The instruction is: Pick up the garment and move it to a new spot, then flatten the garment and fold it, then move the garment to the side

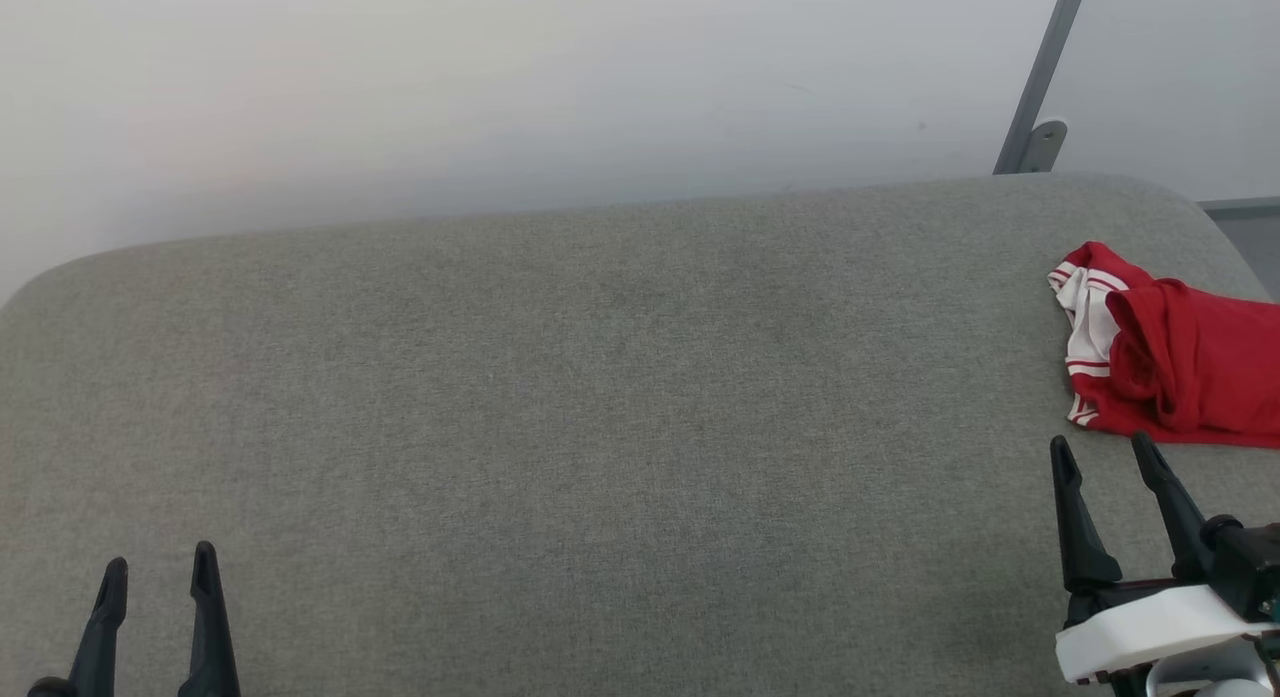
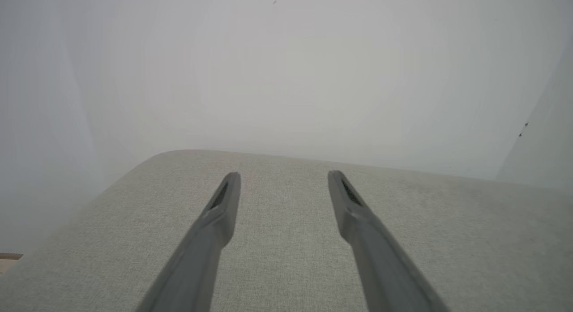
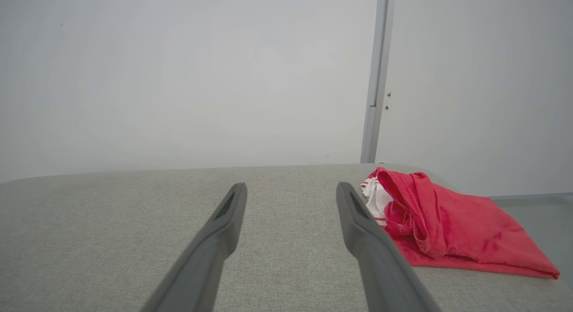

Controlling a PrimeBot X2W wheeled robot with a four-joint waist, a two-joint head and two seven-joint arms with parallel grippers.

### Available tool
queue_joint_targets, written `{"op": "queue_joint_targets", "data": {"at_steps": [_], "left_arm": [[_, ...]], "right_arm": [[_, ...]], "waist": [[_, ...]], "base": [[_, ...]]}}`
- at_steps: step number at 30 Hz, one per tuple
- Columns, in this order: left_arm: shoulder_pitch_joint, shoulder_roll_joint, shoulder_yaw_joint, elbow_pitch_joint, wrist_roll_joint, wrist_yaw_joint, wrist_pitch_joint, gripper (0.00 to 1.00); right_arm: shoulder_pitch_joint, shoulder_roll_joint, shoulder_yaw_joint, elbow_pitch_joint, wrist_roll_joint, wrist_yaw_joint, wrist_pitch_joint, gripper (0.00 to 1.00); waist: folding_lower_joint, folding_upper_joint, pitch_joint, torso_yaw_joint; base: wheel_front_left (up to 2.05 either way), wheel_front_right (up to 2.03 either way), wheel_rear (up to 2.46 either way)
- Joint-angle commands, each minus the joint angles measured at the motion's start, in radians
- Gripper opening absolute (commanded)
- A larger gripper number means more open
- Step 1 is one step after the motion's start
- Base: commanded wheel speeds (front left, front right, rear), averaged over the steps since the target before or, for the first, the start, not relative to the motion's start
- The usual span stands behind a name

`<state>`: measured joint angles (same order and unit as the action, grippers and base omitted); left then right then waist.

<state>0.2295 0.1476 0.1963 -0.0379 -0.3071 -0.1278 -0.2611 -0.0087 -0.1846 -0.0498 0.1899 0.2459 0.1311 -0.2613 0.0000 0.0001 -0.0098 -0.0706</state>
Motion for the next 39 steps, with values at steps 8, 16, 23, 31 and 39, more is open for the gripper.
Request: {"op": "queue_joint_targets", "data": {"at_steps": [8, 16, 23, 31, 39], "left_arm": [[-0.002, -0.022, -0.004, 0.036, -0.013, 0.0, 0.006, 0.0], [-0.04, -0.03, -0.013, 0.063, -0.157, 0.0, 0.047, 0.0], [-0.071, -0.036, -0.02, 0.084, -0.271, -0.001, 0.08, 0.0], [-0.106, -0.044, -0.027, 0.109, -0.405, -0.001, 0.118, 0.0], [-0.135, -0.05, -0.034, 0.13, -0.512, -0.001, 0.149, 0.0]], "right_arm": [[0.016, 0.014, -0.003, 0.032, 0.014, 0.0, 0.006, 0.0], [0.001, 0.027, -0.012, 0.035, 0.163, 0.0, 0.049, 0.0], [-0.009, 0.038, -0.017, 0.035, 0.283, 0.0, 0.081, 0.0], [-0.022, 0.05, -0.022, 0.037, 0.423, 0.0, 0.118, 0.0], [-0.033, 0.06, -0.028, 0.038, 0.536, 0.0, 0.149, 0.0]], "waist": [[0.0, -0.0001, 0.0, 0.002], [0.0, -0.0001, 0.001, 0.007], [0.0, -0.0001, 0.001, 0.011], [0.0, -0.0001, 0.002, 0.016], [0.0, -0.0001, 0.003, 0.02]], "base": [[0.0, 0.0, 0.0], [0.0, 0.0, 0.0], [0.0, 0.0, 0.0], [0.0, 0.0, 0.0], [0.0, 0.0, 0.0]]}}
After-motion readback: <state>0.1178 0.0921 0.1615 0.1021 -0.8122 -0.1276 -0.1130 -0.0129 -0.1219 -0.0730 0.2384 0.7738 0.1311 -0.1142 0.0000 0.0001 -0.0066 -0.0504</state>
